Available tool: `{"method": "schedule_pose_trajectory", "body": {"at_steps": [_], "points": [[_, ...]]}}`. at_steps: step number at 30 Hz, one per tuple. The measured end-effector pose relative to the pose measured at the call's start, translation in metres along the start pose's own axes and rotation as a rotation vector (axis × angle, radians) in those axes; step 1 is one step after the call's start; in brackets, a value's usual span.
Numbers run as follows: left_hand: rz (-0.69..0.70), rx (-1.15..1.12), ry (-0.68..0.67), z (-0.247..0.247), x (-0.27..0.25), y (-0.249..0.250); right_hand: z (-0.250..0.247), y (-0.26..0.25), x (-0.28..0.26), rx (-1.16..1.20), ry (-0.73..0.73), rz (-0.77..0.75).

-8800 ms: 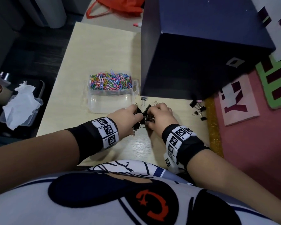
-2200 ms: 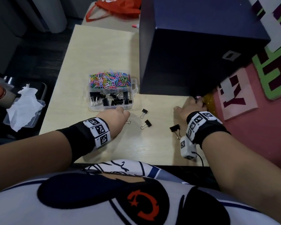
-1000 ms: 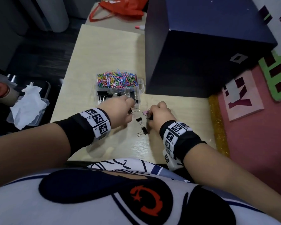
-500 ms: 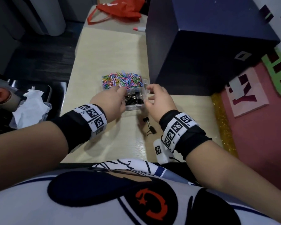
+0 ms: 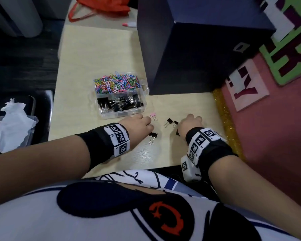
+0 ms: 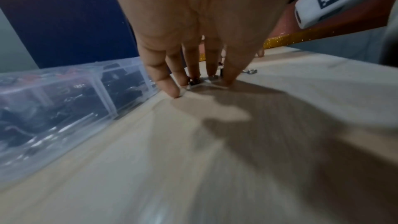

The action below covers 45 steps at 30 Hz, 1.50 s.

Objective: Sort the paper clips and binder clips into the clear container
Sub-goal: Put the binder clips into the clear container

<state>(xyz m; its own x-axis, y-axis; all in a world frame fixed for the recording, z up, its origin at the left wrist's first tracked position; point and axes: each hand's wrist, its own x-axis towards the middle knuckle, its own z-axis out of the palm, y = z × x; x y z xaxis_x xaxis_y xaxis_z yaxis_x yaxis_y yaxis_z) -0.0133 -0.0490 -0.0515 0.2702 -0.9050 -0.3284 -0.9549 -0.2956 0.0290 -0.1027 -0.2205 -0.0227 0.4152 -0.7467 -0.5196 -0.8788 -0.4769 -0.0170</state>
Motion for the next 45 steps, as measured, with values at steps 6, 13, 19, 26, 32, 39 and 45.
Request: {"method": "schedule_pose_trajectory", "body": {"at_steps": [6,13,19,26,32,39,45], "points": [[-0.129,-0.089,-0.091,-0.008,-0.011,-0.006,0.022,-0.017,-0.010,-0.074,0.067,-0.384],[-0.221,-0.185,-0.059,-0.003,-0.027,-0.015,0.033,-0.037,-0.010,-0.063,0.117,-0.606],[-0.241,-0.278,0.294,-0.014,-0.047,-0.036,0.019,-0.047,-0.013,0.105,0.206,-0.616],[-0.460,-0.316,0.416,-0.026,-0.052,-0.069,-0.014,-0.080,-0.029,0.357,0.312,-0.769],[-0.175,-0.266,0.322,-0.022,-0.044,-0.035,0.001,-0.059,-0.008,-0.095,0.131,-0.738],[0.175,-0.030,0.033,-0.008,-0.022,0.015,0.028,-0.022,0.001,-0.201,0.064,-0.836],[0.099,0.032,0.003,-0.001,-0.010,0.010,0.029,-0.004,0.004,-0.016,0.146,-0.696]]}}
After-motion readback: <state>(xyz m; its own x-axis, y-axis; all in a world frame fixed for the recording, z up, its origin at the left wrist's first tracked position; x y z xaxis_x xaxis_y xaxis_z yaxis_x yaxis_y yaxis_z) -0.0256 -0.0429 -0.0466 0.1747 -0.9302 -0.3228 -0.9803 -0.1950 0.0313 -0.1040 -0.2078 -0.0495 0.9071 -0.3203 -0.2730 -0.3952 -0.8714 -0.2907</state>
